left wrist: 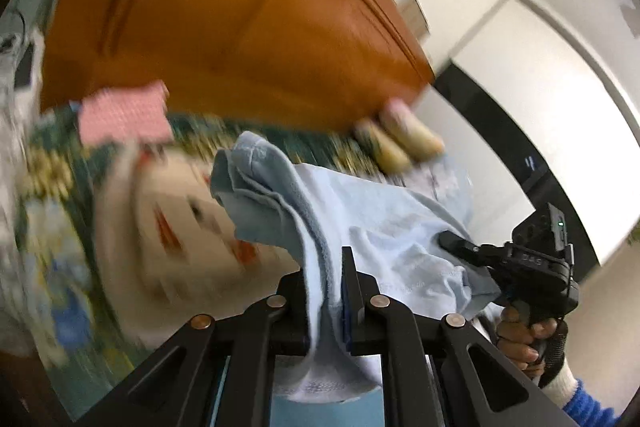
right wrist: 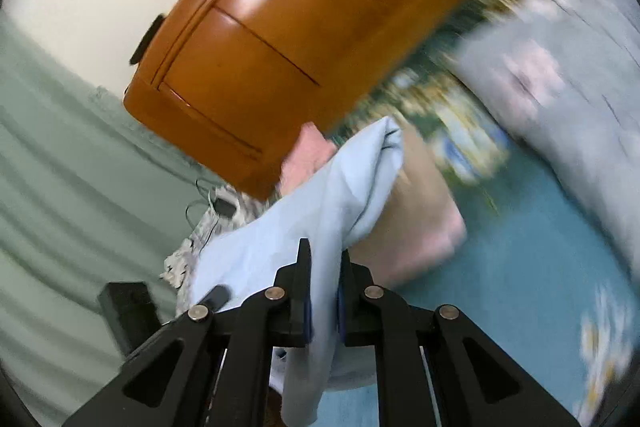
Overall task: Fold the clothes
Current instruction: 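Carry the shirt with both grippers onto the beige and pink blanket stack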
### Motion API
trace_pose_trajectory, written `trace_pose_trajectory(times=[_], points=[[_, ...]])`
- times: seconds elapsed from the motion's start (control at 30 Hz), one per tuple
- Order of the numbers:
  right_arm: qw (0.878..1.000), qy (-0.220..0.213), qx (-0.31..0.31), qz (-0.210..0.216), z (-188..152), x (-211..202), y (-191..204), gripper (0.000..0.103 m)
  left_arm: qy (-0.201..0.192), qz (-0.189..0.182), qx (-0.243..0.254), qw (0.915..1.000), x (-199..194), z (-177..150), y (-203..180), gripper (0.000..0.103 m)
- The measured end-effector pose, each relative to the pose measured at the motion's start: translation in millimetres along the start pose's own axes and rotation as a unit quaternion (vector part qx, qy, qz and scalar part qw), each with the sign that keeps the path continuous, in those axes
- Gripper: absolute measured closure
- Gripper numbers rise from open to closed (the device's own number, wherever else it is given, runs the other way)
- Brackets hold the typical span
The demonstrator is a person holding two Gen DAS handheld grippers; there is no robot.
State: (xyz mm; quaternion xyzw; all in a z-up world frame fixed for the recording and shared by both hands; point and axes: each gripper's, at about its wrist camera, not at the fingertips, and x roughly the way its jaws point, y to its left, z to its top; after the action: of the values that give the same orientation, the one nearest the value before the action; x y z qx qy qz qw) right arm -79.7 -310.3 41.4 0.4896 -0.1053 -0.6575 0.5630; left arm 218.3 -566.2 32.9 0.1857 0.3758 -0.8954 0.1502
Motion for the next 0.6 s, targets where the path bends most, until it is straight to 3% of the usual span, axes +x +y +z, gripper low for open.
trace_pose_trajectory(times=[0.1, 0.17, 0.33, 0.47, 0.6], points=[[0.999, 0.007, -0.034, -0.007, 41.4, 60.9, 18.8, 0.093, -0.012, 0.031, -0.025, 0.9991, 22.0, 23.4, 41.8, 0.091], [0.998, 0.022, -0.046, -0.029, 54.4, 99.6, 16.7, 0.093, 0.017, 0.048, -0.069, 0.9964, 49.7, 24.0, 78.4, 0.089], [0.983, 0.119, -0.005, -0.141, 44.6, 196.0, -38.2, 0.093, 0.075, 0.023, -0.141, 0.987, 80.8, -8.2, 143.3, 0.083], [0.985, 0.119, -0.01, -0.127, 36.0, 198.5, -48.8, 0.093, 0.072, 0.002, -0.148, 0.9863, 69.8, -14.2, 150.6, 0.078], [0.983, 0.093, -0.05, -0.152, 28.9, 189.1, -29.3, 0.092, 0.037, 0.006, -0.156, 0.9871, 42.1, -7.4, 147.0, 0.076]])
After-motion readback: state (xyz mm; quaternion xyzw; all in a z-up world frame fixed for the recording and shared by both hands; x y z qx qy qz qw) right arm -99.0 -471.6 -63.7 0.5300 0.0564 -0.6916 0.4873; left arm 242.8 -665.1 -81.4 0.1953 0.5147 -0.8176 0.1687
